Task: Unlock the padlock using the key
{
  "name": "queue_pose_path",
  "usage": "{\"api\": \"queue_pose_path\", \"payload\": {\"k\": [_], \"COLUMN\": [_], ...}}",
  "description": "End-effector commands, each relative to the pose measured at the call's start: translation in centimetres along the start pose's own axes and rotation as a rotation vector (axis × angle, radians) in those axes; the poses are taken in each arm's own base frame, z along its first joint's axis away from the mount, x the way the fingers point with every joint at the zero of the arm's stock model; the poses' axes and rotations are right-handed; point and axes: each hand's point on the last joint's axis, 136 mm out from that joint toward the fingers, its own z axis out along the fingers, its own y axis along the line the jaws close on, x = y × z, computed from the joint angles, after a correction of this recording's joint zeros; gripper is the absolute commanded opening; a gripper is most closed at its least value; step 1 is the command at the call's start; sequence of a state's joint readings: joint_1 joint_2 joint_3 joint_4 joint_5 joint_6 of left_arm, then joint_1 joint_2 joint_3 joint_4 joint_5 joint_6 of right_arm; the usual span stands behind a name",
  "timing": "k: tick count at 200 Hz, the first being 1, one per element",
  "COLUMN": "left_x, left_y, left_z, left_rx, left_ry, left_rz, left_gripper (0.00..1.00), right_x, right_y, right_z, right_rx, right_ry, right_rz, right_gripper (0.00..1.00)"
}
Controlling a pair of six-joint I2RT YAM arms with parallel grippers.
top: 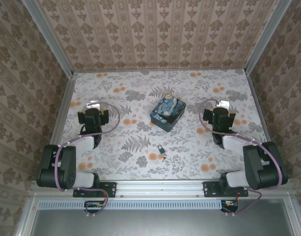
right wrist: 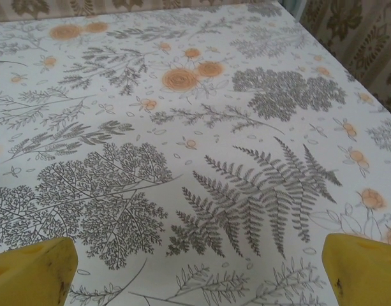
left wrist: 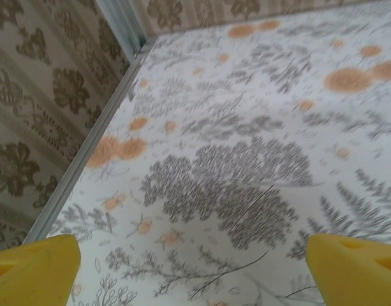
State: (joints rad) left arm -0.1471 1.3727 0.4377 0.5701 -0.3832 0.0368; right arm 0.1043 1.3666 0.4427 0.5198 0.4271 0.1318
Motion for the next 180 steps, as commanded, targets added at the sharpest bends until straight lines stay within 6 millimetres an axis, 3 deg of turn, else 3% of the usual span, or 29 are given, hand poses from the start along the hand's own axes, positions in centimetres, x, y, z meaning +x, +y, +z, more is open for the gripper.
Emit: {"api": "queue_pose_path", "payload": {"k": [1, 8, 28, 60, 84, 180], "left_x": [-1.8, -1.7, -0.5, 0.2, 0.2, 0.2], "left_y": [-0.6, -0.7, -0.8, -1.9, -1.9, -1.9], "left_z": [0.3, 0.5, 0.9, 2.1, 2.4, 2.2], "left_rx": [0.054, 0.071, 0.110, 0.195, 0.230, 0.214], "left_ry": [-0.114, -0.128, -0.154, -0.102, -0.093, -0.098], "left_rz": [-0.006, -0.013, -0.050, -0.039, -0.057, -0.050], "left_gripper": [1.00, 1.00, 1.00, 1.00, 1.00, 1.00], "right_x": [-3.1, -1.9, -0.8, -0.4, -0.6, -0.6], "right_y": [1.1, 1.2, 2.0, 3.9, 2.6, 2.3], "right_z": [-0.3, 0.1, 0.0, 1.1, 2.1, 1.9], "right_rx": [-0.075, -0.084, -0.156, -0.241, -0.217, -0.204], "right_ry": [-0.170, -0.164, -0.215, -0.150, -0.118, -0.124], "right_rz": [-0.006, -0.009, -0.015, -0.066, -0.004, 0.001], "right_gripper": [1.00, 1.00, 1.00, 0.99, 1.00, 1.00]}}
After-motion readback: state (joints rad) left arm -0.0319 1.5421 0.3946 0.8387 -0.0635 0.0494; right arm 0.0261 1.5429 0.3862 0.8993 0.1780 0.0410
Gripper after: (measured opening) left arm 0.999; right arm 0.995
